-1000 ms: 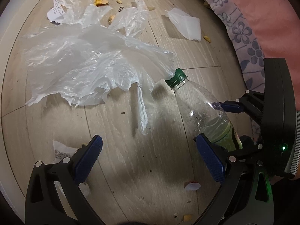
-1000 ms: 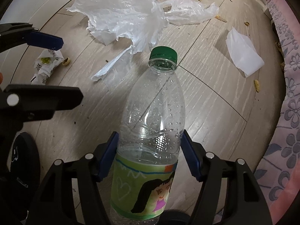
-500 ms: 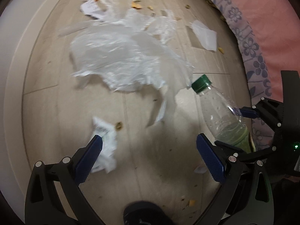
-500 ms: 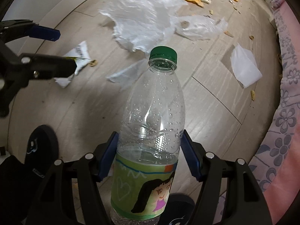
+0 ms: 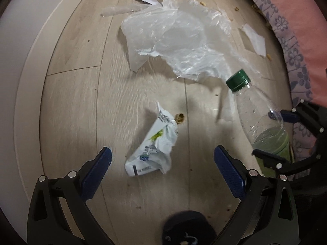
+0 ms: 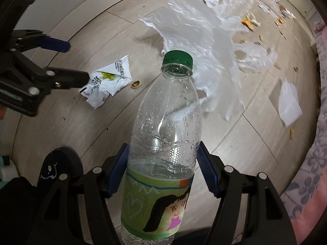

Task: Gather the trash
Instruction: 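Lift the bottle with the right gripper while the left moves over the white wrapper, then close the left gripper on the white snack wrapper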

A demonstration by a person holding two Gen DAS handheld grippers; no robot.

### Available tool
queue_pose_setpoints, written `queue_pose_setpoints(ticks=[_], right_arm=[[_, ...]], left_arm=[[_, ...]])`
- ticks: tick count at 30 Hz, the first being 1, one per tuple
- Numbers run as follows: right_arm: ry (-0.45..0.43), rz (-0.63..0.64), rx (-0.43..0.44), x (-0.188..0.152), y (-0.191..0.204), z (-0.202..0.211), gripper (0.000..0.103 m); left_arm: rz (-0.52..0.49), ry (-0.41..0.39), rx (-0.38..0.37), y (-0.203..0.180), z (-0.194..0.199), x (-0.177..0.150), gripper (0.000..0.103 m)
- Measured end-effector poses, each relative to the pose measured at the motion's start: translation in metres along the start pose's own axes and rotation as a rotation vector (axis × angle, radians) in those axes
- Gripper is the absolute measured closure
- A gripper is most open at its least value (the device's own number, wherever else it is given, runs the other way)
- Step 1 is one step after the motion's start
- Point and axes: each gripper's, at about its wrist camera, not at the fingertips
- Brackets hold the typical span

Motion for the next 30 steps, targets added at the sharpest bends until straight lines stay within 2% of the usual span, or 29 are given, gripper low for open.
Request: queue_pose_setpoints(ticks=[10, 27, 30], right_arm=[[-0.011, -0.007, -0.014, 0.011, -0.012, -0.017, 0.042], [-0.008, 0.022, 0.014, 0.022, 0.006, -0.028, 0.042], [-0.010, 0.024, 0.014, 0.022, 0.009, -0.028, 0.042]], left_arm=[[-0.055, 0.011, 0.002, 0.004, -0.044, 0.008, 0.006], [-0.062, 0.011, -0.008, 0.021, -0.057, 0.004, 0.006], [-0.068, 0.013, -0.015, 0.022, -0.061, 0.006, 0.011]])
Point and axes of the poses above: each gripper's, at about its wrist camera, not at the fingertips, and z roughly against the way its jaws point, y to its left, x to its top, and after that the axes turned 6 degrees about -x, right-handed
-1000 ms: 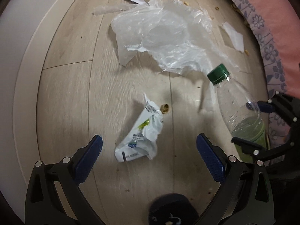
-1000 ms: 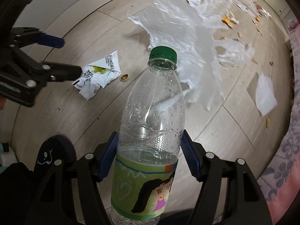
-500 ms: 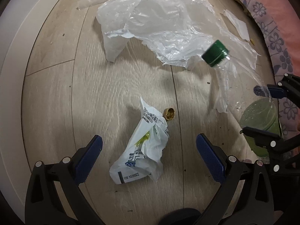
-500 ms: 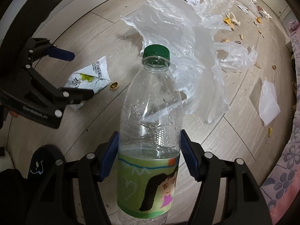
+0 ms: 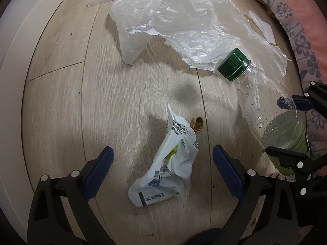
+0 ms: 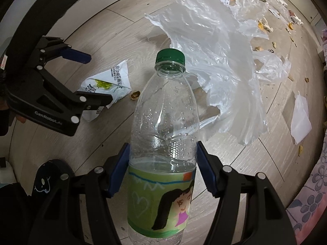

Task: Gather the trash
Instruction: 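Close the left gripper on the white snack wrapper, then lift the wrapper and bottle and carry both toward the blue bin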

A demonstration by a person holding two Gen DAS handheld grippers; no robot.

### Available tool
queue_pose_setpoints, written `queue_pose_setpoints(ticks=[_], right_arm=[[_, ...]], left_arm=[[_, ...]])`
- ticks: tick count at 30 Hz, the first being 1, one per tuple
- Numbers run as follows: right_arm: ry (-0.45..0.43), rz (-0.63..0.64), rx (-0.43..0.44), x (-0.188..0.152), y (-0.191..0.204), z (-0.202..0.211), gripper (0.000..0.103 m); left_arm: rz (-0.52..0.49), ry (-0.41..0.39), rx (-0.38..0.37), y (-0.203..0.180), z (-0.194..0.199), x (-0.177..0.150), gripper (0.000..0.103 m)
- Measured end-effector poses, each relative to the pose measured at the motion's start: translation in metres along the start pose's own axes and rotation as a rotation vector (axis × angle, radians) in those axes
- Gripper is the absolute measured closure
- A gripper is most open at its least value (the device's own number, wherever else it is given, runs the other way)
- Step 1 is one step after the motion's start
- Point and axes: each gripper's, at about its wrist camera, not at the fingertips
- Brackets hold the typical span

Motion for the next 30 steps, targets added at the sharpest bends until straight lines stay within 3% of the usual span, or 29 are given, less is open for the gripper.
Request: queue_pose_setpoints(ticks=[9, 14, 19, 23, 30], right_arm=[[-0.013, -0.010, 0.004, 0.001, 0.003, 0.006, 0.042], [-0.020, -0.012, 0.002, 0.003, 0.003, 0.006, 0.042], [-0.019, -0.015, 0.001, -0.001, 0.000, 0.011, 0.042], [-0.023, -0.013, -0.001, 0.000, -0.001, 0.012, 0.042], [-0.031, -0.032, 0.001, 0.000, -0.002, 0.023, 0.042]], left_arm=[[-0.024, 0.016, 0.004, -0.003, -0.011, -0.006, 0.022], [-0.044, 0.029, 0.009, -0.008, -0.017, -0.009, 0.053], [-0.065, 0.035, 0.006, -0.015, -0.019, -0.013, 0.075], [-0.064, 0.032, 0.005, -0.021, -0.020, -0.012, 0.081], [-0.066, 0.022, -0.003, -0.027, 0.007, -0.009, 0.082]])
Point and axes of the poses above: each gripper's, at about its wrist camera, not at the fingertips, and z roughly against the way its jaws point, y to its left, x to its top, and after that the axes turned 6 degrees about -x, right-handed
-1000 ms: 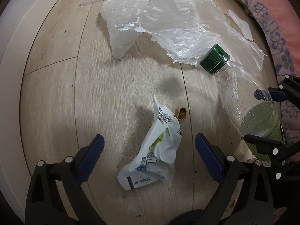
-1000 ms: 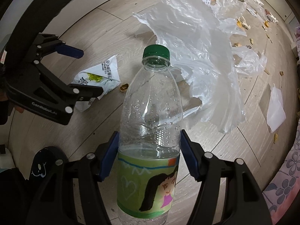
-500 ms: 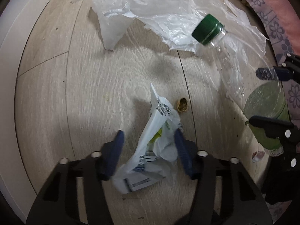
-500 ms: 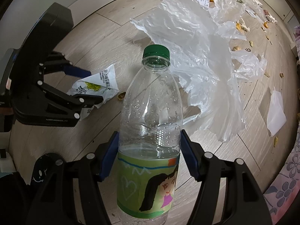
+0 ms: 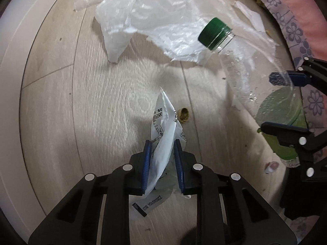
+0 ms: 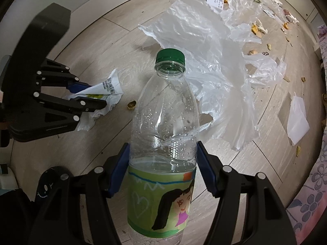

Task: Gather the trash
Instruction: 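Lift the wrapper and bottle and carry both toward the blue bin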

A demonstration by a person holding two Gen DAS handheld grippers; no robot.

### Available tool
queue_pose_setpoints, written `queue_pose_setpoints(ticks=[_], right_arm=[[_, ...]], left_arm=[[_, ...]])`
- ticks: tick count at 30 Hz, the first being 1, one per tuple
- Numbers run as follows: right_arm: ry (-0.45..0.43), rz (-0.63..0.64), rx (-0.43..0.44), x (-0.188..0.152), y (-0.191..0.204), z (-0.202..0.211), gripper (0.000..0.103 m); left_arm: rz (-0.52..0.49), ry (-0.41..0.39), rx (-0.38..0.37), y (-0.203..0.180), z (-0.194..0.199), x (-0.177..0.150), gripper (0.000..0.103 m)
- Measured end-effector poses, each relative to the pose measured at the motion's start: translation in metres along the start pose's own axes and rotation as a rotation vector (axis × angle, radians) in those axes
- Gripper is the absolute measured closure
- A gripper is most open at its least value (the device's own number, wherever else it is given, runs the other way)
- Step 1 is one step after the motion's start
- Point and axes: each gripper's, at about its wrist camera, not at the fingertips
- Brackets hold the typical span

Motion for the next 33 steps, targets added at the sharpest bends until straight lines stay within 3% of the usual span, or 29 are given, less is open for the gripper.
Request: queue_pose_setpoints(ticks=[7, 16, 21, 25, 29, 33], right_arm=[[-0.024, -0.022, -0.001, 0.005, -0.009, 0.040, 0.042], [-0.071, -0.080, -0.054, 0.015, -0.039, 0.138, 0.042], [-0.098, -0.165, -0.109, 0.020, -0.060, 0.218, 0.042], [-0.097, -0.308, -0.141, 0.019, -0.074, 0.288, 0.042], [-0.111, -0.418, -0.153, 0.019, -0.073, 0.372, 0.042], [-0.144, -0.445, -0.166, 0.023, -0.067, 0.446, 0.042]], left_arm=[[-0.001, -0.028, -0.015, -0.011, 0.049, 0.013, 0.083], [0.005, -0.095, -0.029, -0.056, 0.143, 0.056, 0.083], [-0.021, -0.123, -0.032, -0.083, 0.216, 0.075, 0.083], [-0.035, -0.143, -0.032, -0.103, 0.292, 0.085, 0.083], [-0.063, -0.158, -0.046, -0.127, 0.373, 0.096, 0.083], [-0.113, -0.199, -0.057, -0.152, 0.441, 0.106, 0.083]])
Point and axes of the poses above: each gripper's, at about its wrist camera, not at the fingertips, and z roughly against the way its jaws point, y to its left, x to its top, and after that the axes turned 6 degrees about -x, right-handed
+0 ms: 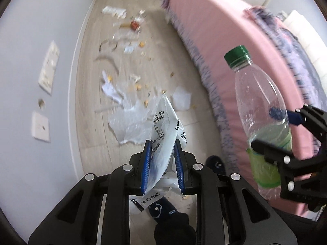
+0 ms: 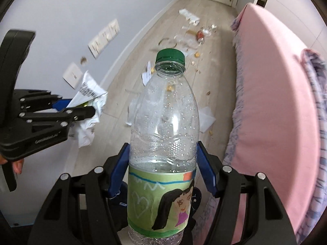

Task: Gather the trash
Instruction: 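Lift the wrapper and bottle and carry both toward the blue bin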

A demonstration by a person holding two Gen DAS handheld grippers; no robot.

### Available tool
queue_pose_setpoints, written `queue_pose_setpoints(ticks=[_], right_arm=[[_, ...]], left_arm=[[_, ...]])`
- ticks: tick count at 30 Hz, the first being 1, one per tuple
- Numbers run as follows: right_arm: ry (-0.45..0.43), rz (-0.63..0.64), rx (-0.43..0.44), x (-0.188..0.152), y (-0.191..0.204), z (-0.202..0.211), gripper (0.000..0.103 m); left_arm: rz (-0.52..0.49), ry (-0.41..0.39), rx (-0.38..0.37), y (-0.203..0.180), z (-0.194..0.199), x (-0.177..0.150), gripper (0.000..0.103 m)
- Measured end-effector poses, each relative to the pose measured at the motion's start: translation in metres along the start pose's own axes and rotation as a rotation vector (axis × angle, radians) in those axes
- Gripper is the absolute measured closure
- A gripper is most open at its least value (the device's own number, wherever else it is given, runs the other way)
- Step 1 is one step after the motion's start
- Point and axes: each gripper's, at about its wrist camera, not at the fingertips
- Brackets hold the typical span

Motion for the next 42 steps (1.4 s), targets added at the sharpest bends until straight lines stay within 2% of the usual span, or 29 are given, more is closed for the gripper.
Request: queue_pose_setpoints(ticks=[4, 7, 12, 17, 22, 25, 29, 31, 32, 34, 35, 40, 41, 42], right_arm=[[-0.070, -0.023, -0.046, 0.004, -0.006, 0.078, 0.042], [-0.107, -0.090, -0.094, -0.003, -0.013, 0.122, 0.042], [-0.146, -0.210, -0.163, -0.028, -0.021, 0.173, 0.042], [-0.176, -0.363, -0.257, -0.067, -0.041, 0.222, 0.042], [-0.191, -0.506, -0.343, -0.125, -0.065, 0.267, 0.042], [-0.208, -0.598, -0.408, -0.179, -0.076, 0.300, 0.042], [-0.224, -0.714, -0.474, -0.253, -0.085, 0.341, 0.042], [-0.210, -0.765, -0.512, -0.296, -0.084, 0.361, 0.042], [-0.195, -0.809, -0.543, -0.331, -0.081, 0.378, 0.042], [-0.177, -0.860, -0.578, -0.368, -0.078, 0.397, 0.042], [-0.160, -0.912, -0.612, -0.403, -0.075, 0.414, 0.042], [-0.102, -1.104, -0.731, -0.505, -0.062, 0.461, 0.042], [-0.086, -1.166, -0.770, -0.534, -0.057, 0.474, 0.042], [-0.078, -1.196, -0.788, -0.546, -0.054, 0.479, 0.042]], left_arm=[[-0.066, -0.064, -0.040, -0.029, 0.061, 0.025, 0.083], [-0.145, -0.076, -0.068, -0.051, 0.091, 0.036, 0.083], [-0.314, -0.075, -0.120, -0.103, 0.140, 0.043, 0.083], [-0.480, -0.091, -0.183, -0.166, 0.165, 0.033, 0.083], [-0.617, -0.098, -0.259, -0.235, 0.179, 0.002, 0.083], [-0.702, -0.087, -0.295, -0.282, 0.185, -0.028, 0.083], [-0.842, -0.071, -0.352, -0.354, 0.197, -0.087, 0.083], [-0.891, -0.051, -0.391, -0.391, 0.207, -0.120, 0.083], [-0.923, -0.040, -0.416, -0.410, 0.212, -0.140, 0.083], [-0.989, -0.017, -0.465, -0.448, 0.221, -0.178, 0.083], [-1.026, -0.002, -0.492, -0.468, 0.225, -0.198, 0.083], [-1.216, 0.056, -0.630, -0.564, 0.244, -0.287, 0.083], [-1.256, 0.066, -0.659, -0.583, 0.246, -0.304, 0.083], [-1.289, 0.075, -0.682, -0.597, 0.249, -0.318, 0.083]])
Point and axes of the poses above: each gripper's, at about its wrist camera, not at the fingertips, and z roughly against the way its jaws point, y to its left, x to its top, and after that the axes turned 6 degrees about -x, right-handed
